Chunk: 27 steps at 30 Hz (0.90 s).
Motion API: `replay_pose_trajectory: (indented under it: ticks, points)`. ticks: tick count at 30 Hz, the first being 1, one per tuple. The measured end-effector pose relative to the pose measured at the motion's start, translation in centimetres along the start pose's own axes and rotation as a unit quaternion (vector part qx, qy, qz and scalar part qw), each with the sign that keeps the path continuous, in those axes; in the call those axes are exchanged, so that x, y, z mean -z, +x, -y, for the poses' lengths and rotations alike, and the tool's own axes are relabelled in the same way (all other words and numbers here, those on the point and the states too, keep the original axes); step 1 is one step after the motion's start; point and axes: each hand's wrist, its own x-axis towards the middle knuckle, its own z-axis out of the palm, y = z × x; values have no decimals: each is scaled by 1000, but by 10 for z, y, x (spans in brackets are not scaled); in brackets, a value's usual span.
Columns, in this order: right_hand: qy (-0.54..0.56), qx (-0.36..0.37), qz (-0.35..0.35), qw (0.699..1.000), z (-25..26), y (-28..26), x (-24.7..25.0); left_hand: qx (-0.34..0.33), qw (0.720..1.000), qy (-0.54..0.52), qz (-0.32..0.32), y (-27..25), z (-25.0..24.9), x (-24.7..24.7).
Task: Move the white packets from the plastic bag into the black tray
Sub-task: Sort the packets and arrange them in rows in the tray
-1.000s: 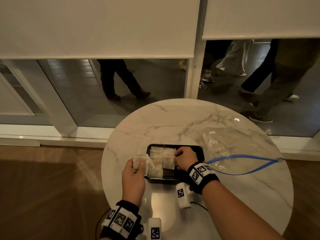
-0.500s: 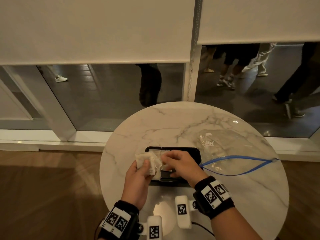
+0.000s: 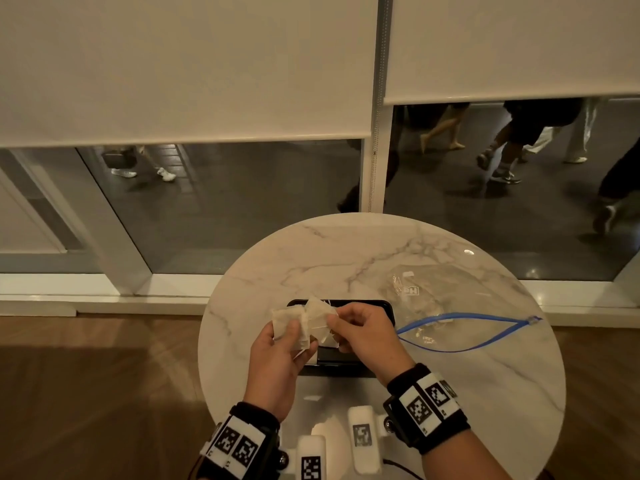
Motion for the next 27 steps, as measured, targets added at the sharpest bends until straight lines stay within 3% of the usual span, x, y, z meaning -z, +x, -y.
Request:
replay_pose_trajectory:
  ticks: [13,20,24,27]
  points:
    - [22,-1,-13,1000,7,-5,5,-58,994,88,1,-7,2,-1]
    - [34,33,-170,984,2,6,25,-64,994,73,-50,-4,-2,12]
    - [44,-1,-89,995,3,7,27,-68,993,71,-72,1,-3,20]
    - [17,0,-95,995,-5,13,25,-62,992,72,-82,5,-1,25]
